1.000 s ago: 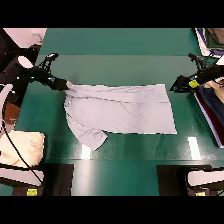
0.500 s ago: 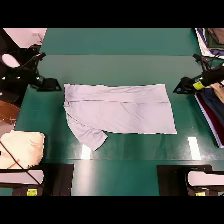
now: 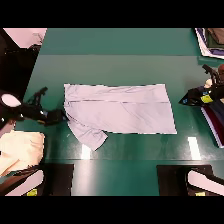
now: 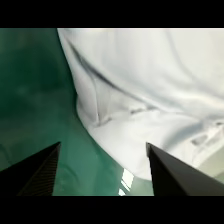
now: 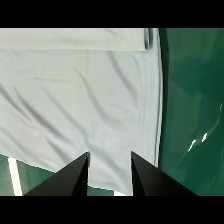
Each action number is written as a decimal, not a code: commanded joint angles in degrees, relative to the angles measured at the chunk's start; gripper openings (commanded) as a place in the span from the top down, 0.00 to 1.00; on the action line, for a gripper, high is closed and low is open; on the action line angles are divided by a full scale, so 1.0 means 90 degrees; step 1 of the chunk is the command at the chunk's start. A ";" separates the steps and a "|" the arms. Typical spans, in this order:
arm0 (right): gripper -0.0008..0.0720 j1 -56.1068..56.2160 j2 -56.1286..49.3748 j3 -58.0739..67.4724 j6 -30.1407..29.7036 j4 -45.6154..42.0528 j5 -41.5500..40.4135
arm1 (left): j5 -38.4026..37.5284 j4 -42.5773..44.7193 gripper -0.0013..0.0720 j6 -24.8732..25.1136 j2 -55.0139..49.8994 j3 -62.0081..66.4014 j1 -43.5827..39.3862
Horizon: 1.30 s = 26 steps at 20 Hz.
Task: Fold the shirts.
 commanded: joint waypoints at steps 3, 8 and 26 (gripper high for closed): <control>0.58 0.0053 0.0321 -0.0182 -0.0039 0.0010 -0.0129 | 0.0080 -0.0680 0.15 0.0335 0.0296 -0.1151 0.0010; 0.58 0.0053 0.0323 -0.0182 -0.0036 0.0036 -0.0129 | 0.0345 -0.1158 0.15 0.0634 0.0296 -0.1171 -0.0046; 0.22 -0.1751 0.0818 -0.2550 -0.0323 0.0007 0.0270 | 0.0219 -0.1219 0.95 0.0449 0.0301 -0.0272 -0.1389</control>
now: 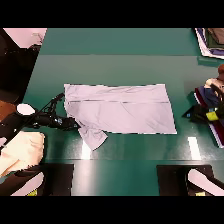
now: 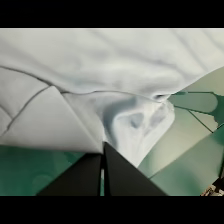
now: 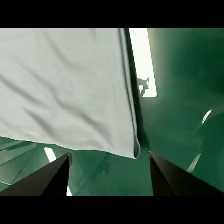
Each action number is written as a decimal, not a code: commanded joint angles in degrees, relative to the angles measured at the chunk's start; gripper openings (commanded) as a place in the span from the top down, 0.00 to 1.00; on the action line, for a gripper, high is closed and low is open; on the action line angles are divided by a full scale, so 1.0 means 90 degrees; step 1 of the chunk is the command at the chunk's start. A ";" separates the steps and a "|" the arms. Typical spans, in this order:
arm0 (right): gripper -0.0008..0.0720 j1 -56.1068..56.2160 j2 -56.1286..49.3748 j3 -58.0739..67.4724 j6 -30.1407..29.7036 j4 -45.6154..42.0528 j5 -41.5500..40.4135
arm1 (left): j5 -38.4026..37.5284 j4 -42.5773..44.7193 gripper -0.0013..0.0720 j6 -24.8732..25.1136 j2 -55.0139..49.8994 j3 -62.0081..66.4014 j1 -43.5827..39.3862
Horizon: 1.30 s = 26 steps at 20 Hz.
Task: Fold the shirts.
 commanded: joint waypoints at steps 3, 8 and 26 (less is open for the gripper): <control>0.31 -0.0607 -0.0126 -0.1474 -0.0435 0.0019 -0.0340 | -0.0117 -0.0019 0.95 0.0005 0.0005 0.0165 -0.0012; 0.37 -0.0605 -0.0369 -0.1698 -0.0673 0.0865 -0.0831 | -0.0146 -0.0017 0.95 0.0007 0.0005 0.0165 -0.0012; 0.97 -0.0595 0.0648 -0.0743 -0.0954 0.0899 -0.0338 | -0.1338 0.0804 0.95 -0.0359 0.0007 0.2062 -0.0005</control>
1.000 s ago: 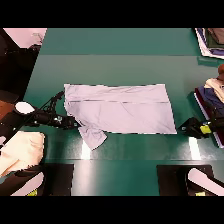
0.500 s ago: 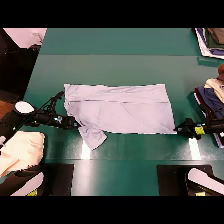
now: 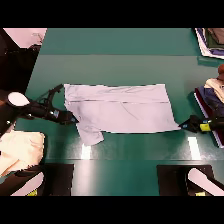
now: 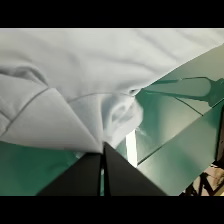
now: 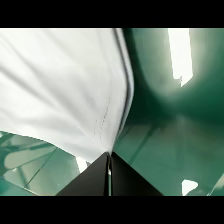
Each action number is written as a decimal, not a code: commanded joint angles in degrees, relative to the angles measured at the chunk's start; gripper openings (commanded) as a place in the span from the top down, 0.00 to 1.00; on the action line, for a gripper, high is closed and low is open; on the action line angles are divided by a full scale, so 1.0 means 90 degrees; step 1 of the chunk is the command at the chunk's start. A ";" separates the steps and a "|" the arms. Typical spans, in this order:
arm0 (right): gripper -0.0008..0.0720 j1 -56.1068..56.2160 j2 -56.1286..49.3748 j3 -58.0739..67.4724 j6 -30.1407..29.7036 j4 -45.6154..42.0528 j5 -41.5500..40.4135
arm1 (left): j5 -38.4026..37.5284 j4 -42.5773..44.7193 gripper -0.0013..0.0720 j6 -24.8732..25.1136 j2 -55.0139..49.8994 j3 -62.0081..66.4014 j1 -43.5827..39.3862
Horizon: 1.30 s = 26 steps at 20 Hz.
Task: Fold the shirts.
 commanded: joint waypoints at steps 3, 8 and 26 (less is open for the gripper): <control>0.97 0.0126 0.0248 0.1253 0.0340 0.0007 0.0243 | -0.0245 0.0714 0.95 -0.0289 -0.0005 0.1668 0.0005; 0.97 0.1209 -0.0889 0.2518 0.0505 -0.0007 0.0046 | 0.0656 0.0935 0.95 -0.0289 -0.0413 0.1953 0.0007; 0.96 0.2210 -0.4192 0.5719 0.1258 0.0083 -0.0988 | 0.4204 0.0969 0.63 -0.0442 -0.1945 0.1950 0.0005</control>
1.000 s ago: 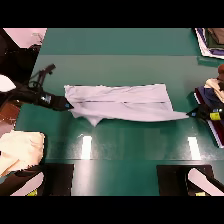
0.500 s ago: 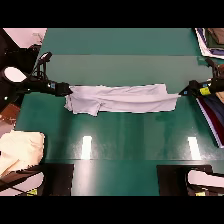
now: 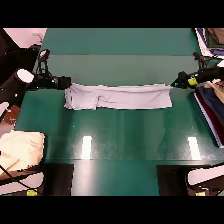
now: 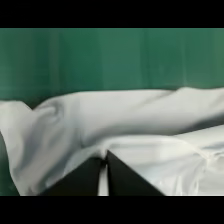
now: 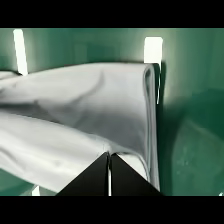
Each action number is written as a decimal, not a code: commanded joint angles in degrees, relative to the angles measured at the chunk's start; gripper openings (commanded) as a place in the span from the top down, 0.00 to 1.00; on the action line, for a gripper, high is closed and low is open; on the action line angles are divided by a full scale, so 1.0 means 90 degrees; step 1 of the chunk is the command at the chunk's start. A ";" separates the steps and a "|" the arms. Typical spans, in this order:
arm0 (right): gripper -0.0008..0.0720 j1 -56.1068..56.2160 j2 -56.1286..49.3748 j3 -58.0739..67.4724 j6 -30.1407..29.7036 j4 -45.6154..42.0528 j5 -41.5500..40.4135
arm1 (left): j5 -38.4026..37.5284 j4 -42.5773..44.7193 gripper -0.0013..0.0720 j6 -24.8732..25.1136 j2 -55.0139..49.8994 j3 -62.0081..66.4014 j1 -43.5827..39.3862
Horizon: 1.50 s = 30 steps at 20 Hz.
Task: Fold the shirts.
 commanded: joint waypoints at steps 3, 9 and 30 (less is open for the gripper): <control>0.36 0.0015 -0.0350 0.0512 0.0148 0.0243 -0.0515 | 0.0634 -0.0189 0.25 -0.0002 -0.0027 0.0022 0.0002; 0.34 -0.0605 -0.0359 0.0503 -0.0440 0.0289 0.1209 | -0.0464 -0.0243 0.30 0.0000 0.0017 0.0313 0.0002; 0.97 -0.0002 -0.1246 -0.0032 -0.1336 0.1304 0.0988 | -0.1197 -0.0809 0.95 0.0002 -0.1253 0.1350 -0.1479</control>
